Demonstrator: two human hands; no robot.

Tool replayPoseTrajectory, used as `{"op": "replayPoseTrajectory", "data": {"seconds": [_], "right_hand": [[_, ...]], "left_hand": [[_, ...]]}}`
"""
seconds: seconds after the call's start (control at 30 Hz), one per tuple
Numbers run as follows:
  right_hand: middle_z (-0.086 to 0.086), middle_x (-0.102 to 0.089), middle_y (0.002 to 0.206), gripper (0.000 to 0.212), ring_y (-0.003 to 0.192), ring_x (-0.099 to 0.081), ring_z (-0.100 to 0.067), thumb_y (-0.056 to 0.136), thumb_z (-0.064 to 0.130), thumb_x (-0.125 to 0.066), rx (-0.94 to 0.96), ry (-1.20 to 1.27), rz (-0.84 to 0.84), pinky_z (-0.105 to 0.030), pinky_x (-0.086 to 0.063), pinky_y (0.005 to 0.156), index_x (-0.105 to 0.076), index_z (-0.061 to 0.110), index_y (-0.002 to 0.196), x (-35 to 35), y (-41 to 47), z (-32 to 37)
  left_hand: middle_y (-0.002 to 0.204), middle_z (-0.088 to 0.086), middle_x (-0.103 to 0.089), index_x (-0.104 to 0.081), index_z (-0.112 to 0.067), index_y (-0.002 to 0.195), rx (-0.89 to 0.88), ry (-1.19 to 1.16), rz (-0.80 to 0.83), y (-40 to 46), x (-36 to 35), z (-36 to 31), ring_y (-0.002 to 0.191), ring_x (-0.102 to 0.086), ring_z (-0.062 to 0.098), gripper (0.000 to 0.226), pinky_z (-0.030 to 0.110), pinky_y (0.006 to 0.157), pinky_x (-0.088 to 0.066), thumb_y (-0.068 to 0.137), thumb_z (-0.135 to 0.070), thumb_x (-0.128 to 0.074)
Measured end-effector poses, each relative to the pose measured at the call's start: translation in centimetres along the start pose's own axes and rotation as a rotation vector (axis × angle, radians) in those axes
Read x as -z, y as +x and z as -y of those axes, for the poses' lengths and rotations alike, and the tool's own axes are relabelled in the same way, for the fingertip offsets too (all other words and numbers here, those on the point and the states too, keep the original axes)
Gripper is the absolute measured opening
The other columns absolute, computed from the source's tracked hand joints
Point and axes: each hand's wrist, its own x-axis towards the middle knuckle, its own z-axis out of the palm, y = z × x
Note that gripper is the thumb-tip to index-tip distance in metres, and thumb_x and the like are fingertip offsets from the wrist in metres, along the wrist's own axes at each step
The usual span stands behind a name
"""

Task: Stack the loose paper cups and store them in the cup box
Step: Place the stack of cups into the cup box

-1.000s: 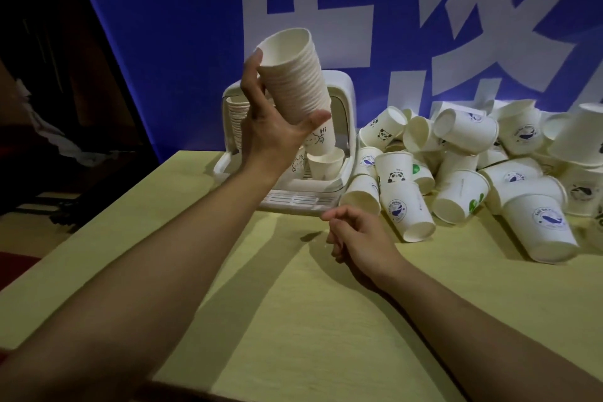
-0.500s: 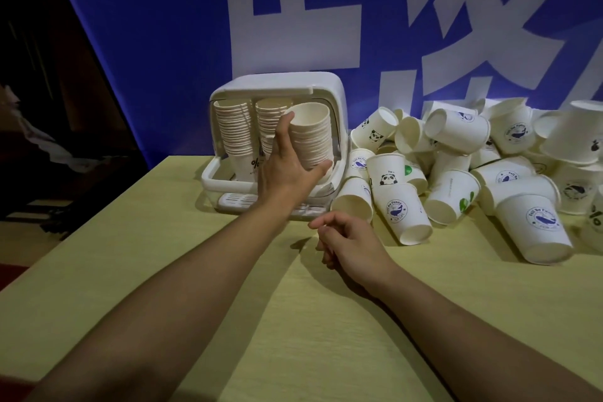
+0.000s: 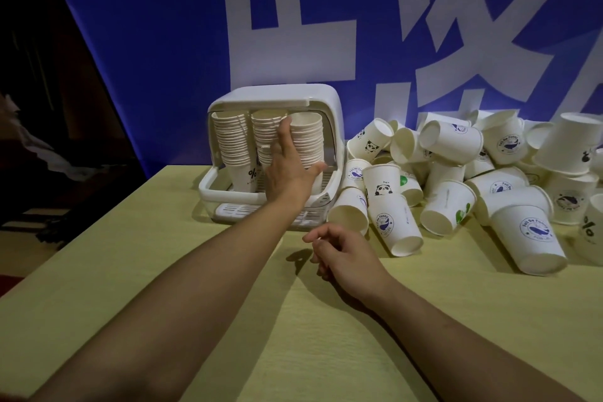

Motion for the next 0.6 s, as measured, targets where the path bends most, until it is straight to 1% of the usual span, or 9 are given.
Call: {"op": "replayPoseTrajectory", "data": {"seconds": [0.07,0.17,0.27,0.43,0.53,0.6], "right_hand": [[-0.004,-0.058,0.069,0.019,0.06,-0.05,-0.02,0.099,0.007,-0.05,0.002,-0.012,0.003,-0.031,-0.046,0.057,-0.068,0.012,0.098,0.0,-0.1,0.1],[-0.004,-0.059,0.069,0.019,0.06,-0.051,-0.019,0.099,0.007,-0.05,0.007,-0.023,0.006,-0.032,-0.047,0.058,-0.068,0.014,0.098,0.1,0.0,0.1],[-0.003,-0.06,0.069,0.02,0.059,-0.052,-0.016,0.098,0.007,-0.051,0.018,-0.048,0.012,-0.029,-0.049,0.058,-0.068,0.016,0.096,0.0,0.0,0.1],[-0.003,-0.06,0.07,0.02,0.058,-0.053,-0.015,0.098,0.007,-0.051,0.037,-0.079,0.017,-0.028,-0.05,0.058,-0.068,0.018,0.094,0.0,0.0,-0.1],[-0.002,-0.06,0.068,0.02,0.058,-0.053,-0.014,0.098,0.007,-0.052,0.037,-0.082,0.019,-0.03,-0.05,0.059,-0.068,0.018,0.093,0.0,0.1,-0.1],[-0.001,-0.06,0.067,0.021,0.058,-0.053,-0.013,0.097,0.008,-0.052,0.04,-0.087,0.023,-0.028,-0.049,0.058,-0.068,0.019,0.093,0.0,0.1,-0.2]], "left_hand": [[0.153,0.007,-0.033,-0.007,-0.042,0.154,0.009,0.023,-0.014,0.4,-0.1,-0.3,0.134,-0.045,0.037,0.109,0.055,0.101,-0.044,0.077,-0.036,-0.085],[0.143,0.01,-0.036,-0.013,-0.042,0.153,0.019,0.054,-0.024,0.7,-0.1,-0.8,0.127,-0.05,0.038,0.106,0.052,0.097,-0.046,0.077,-0.036,-0.085],[0.144,0.009,-0.039,-0.014,-0.042,0.153,0.03,0.05,-0.022,0.9,-0.1,-1.1,0.125,-0.052,0.036,0.103,0.049,0.097,-0.046,0.078,-0.035,-0.085],[0.143,0.007,-0.04,-0.019,-0.04,0.151,0.056,0.03,-0.021,1.7,-0.2,-1.9,0.122,-0.054,0.032,0.099,0.044,0.089,-0.049,0.078,-0.032,-0.085],[0.145,0.006,-0.038,-0.02,-0.039,0.15,0.071,-0.02,-0.047,1.5,-0.5,-1.8,0.122,-0.054,0.033,0.097,0.044,0.091,-0.048,0.078,-0.032,-0.085],[0.149,0.006,-0.036,-0.017,-0.039,0.15,0.07,-0.045,-0.049,1.2,-0.7,-1.4,0.124,-0.053,0.034,0.098,0.046,0.095,-0.046,0.079,-0.031,-0.084]]}}
